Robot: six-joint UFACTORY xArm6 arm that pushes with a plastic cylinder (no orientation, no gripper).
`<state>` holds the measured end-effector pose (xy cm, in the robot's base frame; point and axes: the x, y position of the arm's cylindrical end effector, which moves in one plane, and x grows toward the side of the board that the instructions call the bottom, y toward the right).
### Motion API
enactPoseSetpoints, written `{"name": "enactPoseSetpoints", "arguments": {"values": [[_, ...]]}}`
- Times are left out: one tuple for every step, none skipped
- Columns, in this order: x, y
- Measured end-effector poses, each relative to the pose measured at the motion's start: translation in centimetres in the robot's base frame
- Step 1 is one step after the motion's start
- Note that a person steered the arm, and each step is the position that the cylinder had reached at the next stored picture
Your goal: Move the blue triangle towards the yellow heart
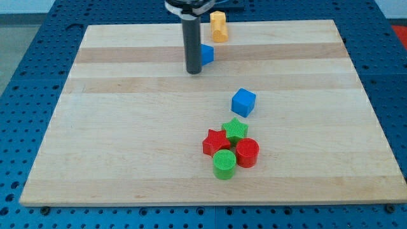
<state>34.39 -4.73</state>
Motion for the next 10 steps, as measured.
{"name": "enactPoseSetpoints", "arguments": {"values": [[-4.3,0.1],[-7.0,0.1],[-5.4,-0.5],[-3.2,-1.2],[-2.5,1.4],[-2.5,1.4],[-1.6,1.4],[-0.3,3.8],[-0.4,3.2],[-2.5,3.1]]}}
